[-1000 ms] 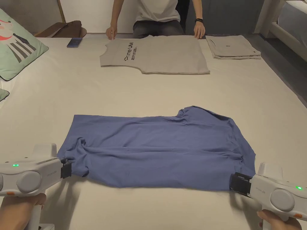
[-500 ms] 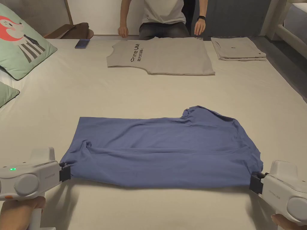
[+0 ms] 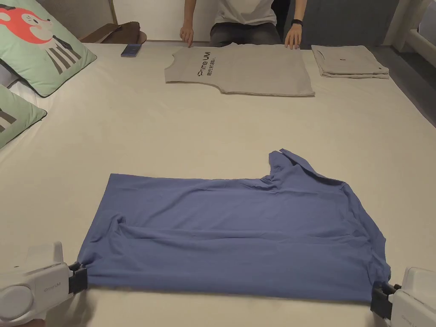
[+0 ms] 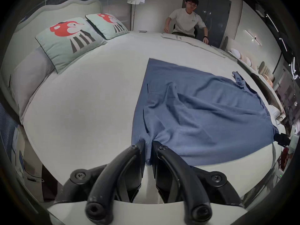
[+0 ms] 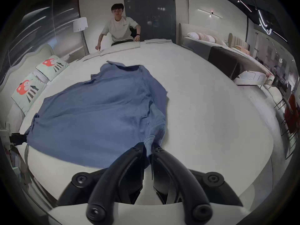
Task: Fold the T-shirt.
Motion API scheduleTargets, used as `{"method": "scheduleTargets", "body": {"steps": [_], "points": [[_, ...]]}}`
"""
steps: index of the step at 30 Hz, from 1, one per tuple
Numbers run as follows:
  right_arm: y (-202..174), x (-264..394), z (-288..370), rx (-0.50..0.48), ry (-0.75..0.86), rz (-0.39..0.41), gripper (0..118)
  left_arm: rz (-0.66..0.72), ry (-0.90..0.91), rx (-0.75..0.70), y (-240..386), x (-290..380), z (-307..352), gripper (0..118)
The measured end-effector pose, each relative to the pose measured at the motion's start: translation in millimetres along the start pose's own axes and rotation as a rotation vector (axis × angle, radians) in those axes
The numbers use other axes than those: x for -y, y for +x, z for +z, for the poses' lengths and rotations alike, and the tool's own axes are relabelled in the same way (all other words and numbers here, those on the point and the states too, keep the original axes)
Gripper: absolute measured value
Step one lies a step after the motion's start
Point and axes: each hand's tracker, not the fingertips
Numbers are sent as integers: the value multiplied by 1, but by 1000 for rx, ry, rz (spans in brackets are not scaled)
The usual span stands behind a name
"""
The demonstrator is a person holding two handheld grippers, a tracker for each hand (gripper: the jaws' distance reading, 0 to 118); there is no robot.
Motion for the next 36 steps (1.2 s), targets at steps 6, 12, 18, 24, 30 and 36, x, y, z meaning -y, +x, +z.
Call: {"method": "scheduleTargets", "body": {"steps": [6,12,18,24,30,36], "points": [[-1,9,-10,8,-21,-27,7,-14,-34,-37,4,6,-19,5],[-13,-18,19,7,51,-20,83,17,-35,-48,12,-15,1,82],[-57,-76,67,-92,352,34,105,43,291,74,58,-57,61,108],[-100,-100,90,-120,579,144,105,-11,635,79,110,-67,100,107],[-120,-100,97,-64,674,186,51,-77,763,51,139,-58,103,49],[-126,-100,95,-40,706,213,0,-107,717,97,148,-62,92,0]]}}
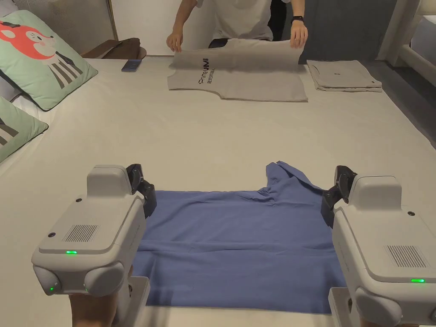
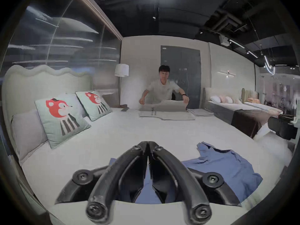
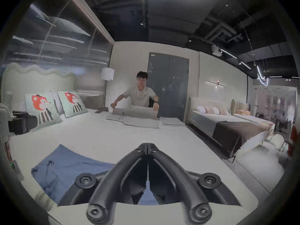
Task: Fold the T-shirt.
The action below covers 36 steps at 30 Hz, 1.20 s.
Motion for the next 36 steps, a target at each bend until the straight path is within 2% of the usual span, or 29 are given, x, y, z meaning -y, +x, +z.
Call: {"method": "scheduleTargets", "body": {"steps": [8,13,18,23,24,25,26,28,30,31,34,35,36], "points": [[2,0,-22,-12,-20,-18,0,-47,-44,10,-6,-6,-31,0],[0,-1,-45,-16,-31,-7,0,-99,-182,12,-28,-16,-88,0],[-1,3,-77,-15,-59,1,0,-37,-402,73,-71,-11,-173,0],[0,13,-106,-11,-97,-2,0,53,-538,44,-109,9,-238,1],[0,16,-111,-8,-107,-1,0,69,-579,21,-116,14,-251,17],[1,18,-115,-6,-113,-1,0,77,-612,14,-122,19,-262,41],[2,21,-121,-5,-125,0,0,82,-651,-6,-128,24,-272,41],[3,26,-127,-2,-138,0,0,116,-677,-28,-137,35,-283,58],[6,32,-134,4,-160,6,0,113,-724,-19,-143,44,-293,98],[6,35,-137,6,-167,7,0,108,-724,-31,-144,47,-294,102],[9,42,-142,8,-198,8,0,110,-742,-65,-147,58,-301,101],[9,44,-143,10,-204,10,0,105,-750,-70,-147,61,-301,99],[10,46,-142,12,-208,12,0,97,-752,-73,-145,63,-300,86]]}}
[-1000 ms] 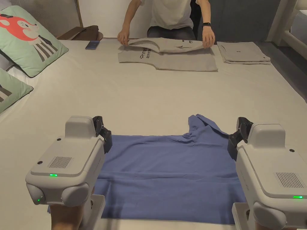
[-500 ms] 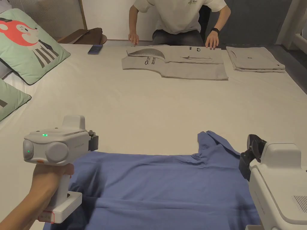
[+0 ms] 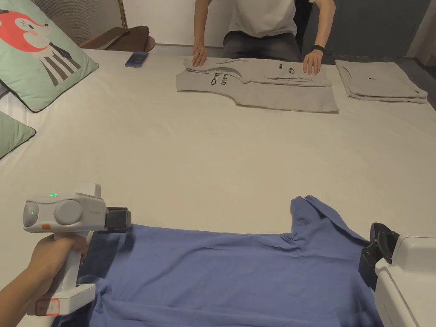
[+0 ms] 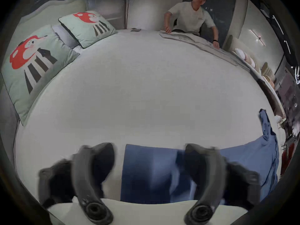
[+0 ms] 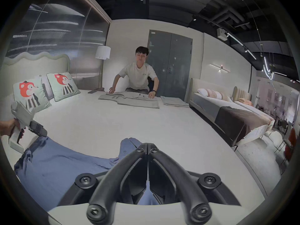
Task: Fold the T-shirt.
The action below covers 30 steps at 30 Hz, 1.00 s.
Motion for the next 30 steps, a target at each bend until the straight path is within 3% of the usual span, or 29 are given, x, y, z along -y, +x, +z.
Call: {"method": "scheduleTargets", "body": {"steps": [2,3,5,8,13,16,17,18,19,22,23,24,25,30], "points": [[2,2,-1,4,-6,0,0,-32,-5,-10,4,6,-3,52],[2,3,-1,5,-10,0,0,-56,-16,-32,7,9,-4,43],[3,4,0,4,-17,-7,0,-92,4,-38,13,16,-2,41],[5,6,2,7,-21,-8,0,-102,13,-12,19,18,4,7],[16,3,1,3,-27,-37,0,-173,37,4,34,23,22,4],[38,-3,-20,-31,-68,-109,0,-200,93,11,38,23,43,4],[47,-7,-35,-35,-109,-93,0,-190,104,24,38,23,51,4],[56,-9,-50,-39,-149,-101,4,-188,116,47,37,22,57,4],[63,-12,-65,-48,-205,-102,18,-189,128,45,36,21,61,4],[85,-12,-113,-100,-376,-118,42,-216,163,52,40,22,78,4],[89,-8,-127,-108,-405,-146,69,-222,170,56,40,20,79,4],[92,-4,-139,-110,-428,-120,95,-220,172,59,40,20,82,4],[92,-1,-146,-114,-443,-99,105,-220,176,65,40,19,84,4],[89,20,-169,-175,-543,-107,108,-217,180,70,40,17,86,4]]}}
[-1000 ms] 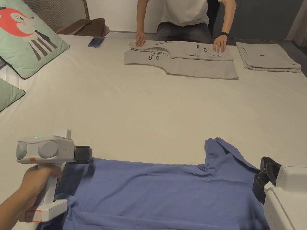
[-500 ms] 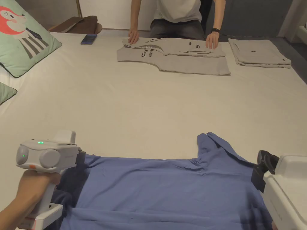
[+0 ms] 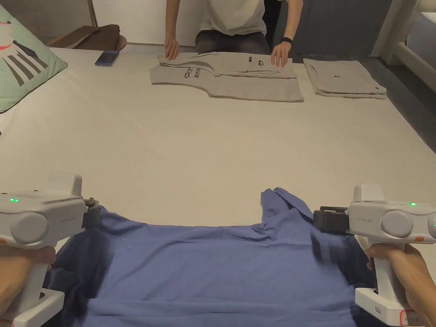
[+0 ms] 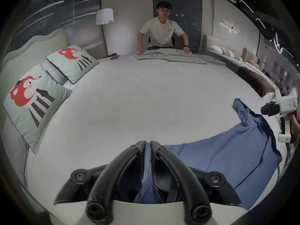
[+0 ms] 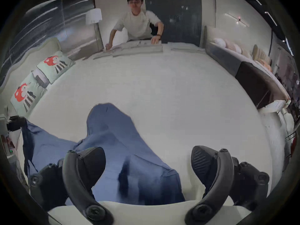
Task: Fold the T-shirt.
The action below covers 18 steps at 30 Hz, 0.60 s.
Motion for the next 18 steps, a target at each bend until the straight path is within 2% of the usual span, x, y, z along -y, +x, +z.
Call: {"method": "scheduleTargets", "body": {"steps": [3,5,8,9,11,12,18], "points": [[-5,8,-7,12,-13,16,102,2,-5,-2,-2,1,-2,4],[-9,11,-12,47,-41,70,97,6,-8,-6,-3,3,-4,4],[-11,15,-15,75,-49,69,81,15,-12,-8,-6,4,-4,4],[-10,16,-16,79,-56,69,64,15,-13,-10,-6,5,-5,4],[-10,18,-16,83,-77,57,19,17,-16,-13,-7,6,-5,4],[-8,20,-16,73,-82,48,6,19,-16,-15,-7,7,-5,4],[-5,29,3,78,-17,6,1,30,-19,-33,-10,13,-1,4]]}}
